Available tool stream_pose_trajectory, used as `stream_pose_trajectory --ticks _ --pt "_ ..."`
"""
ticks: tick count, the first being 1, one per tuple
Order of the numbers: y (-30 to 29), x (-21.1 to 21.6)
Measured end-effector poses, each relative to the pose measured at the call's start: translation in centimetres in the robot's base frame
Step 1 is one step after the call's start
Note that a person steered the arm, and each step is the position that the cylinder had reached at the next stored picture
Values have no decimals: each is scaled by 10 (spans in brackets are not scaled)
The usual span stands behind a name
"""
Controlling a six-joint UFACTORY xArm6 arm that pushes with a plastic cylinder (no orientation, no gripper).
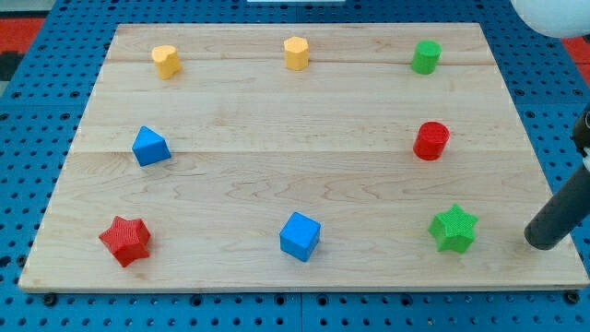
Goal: Move the green star above the blue cube
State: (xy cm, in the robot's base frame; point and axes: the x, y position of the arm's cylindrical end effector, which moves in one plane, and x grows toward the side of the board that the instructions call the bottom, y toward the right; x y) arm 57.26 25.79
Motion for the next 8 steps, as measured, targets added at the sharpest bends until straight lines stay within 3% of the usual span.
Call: stream_pose_trajectory --ticks 5,8 --pt "-115 -6" --pt "-116 -1"
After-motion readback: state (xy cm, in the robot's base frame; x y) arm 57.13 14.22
